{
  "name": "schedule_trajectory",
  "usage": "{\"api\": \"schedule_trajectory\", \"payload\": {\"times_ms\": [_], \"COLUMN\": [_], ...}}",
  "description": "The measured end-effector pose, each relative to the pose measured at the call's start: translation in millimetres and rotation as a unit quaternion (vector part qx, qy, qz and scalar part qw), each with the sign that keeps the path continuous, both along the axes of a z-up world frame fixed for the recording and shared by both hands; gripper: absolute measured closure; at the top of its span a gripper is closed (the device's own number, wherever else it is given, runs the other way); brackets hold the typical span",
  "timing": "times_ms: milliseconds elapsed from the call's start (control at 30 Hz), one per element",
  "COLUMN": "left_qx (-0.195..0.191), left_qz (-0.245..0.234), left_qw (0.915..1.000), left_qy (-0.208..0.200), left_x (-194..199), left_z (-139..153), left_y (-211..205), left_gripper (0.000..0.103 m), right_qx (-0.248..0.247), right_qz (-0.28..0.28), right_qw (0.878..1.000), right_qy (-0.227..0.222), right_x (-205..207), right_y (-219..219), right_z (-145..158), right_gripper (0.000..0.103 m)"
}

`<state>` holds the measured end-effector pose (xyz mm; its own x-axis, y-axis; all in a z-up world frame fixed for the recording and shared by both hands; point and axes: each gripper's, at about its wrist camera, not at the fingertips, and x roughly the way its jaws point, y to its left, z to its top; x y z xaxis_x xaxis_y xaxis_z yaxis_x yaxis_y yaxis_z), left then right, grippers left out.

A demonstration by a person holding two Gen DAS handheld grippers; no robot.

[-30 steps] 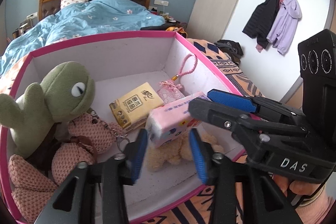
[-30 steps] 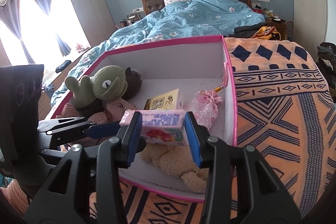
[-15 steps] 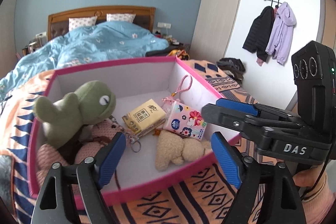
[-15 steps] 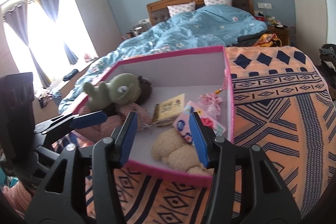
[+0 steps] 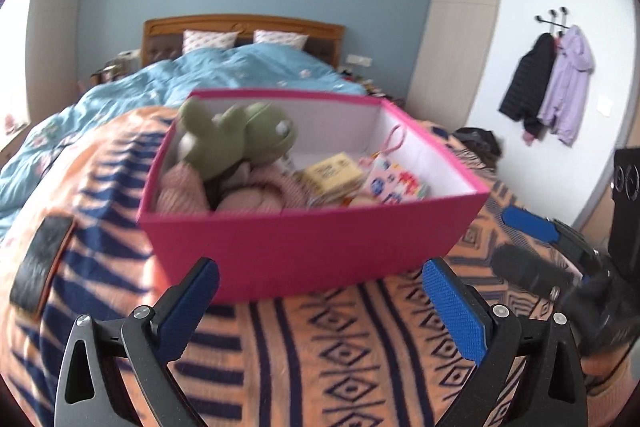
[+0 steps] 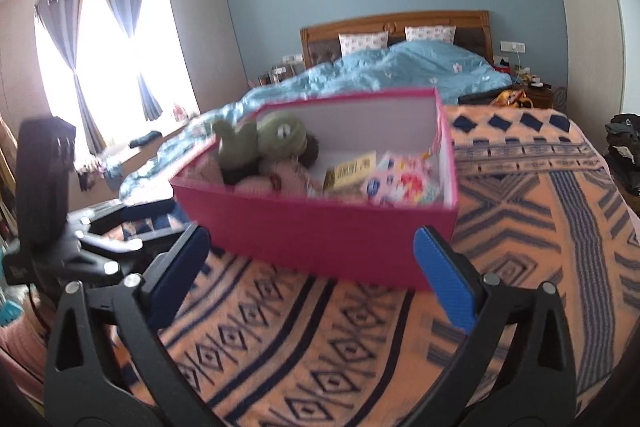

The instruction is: Organize objects

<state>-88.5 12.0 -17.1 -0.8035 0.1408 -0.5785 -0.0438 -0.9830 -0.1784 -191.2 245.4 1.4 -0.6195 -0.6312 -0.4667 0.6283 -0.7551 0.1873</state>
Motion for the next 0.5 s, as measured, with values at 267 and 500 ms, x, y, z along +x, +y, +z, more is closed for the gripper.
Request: {"api": "schedule_trajectory", "payload": {"times_ms": [267,500], "left_qx": [-0.026,-0.032], "left_qz": [0.020,0.032], "left_qw": [0.9993,0.9988], "left_qy": [-0.016,-0.019], "left_x": [18.4,24.0], "left_z": [-16.6,-21.3], "left_y": [5.6,5.8], "left_gripper": [0.000,0.000], "right_qx": [0.006,0.008], "right_qz": [0.001,0.004], "right_qw": [1.000,1.000], "right_qy": [-0.028,-0.029], "right_x": [7.8,12.7], "right_y": [-3.4,-6.6], "right_z": [-23.8,-27.7], "right_gripper": [0.000,0.000]}}
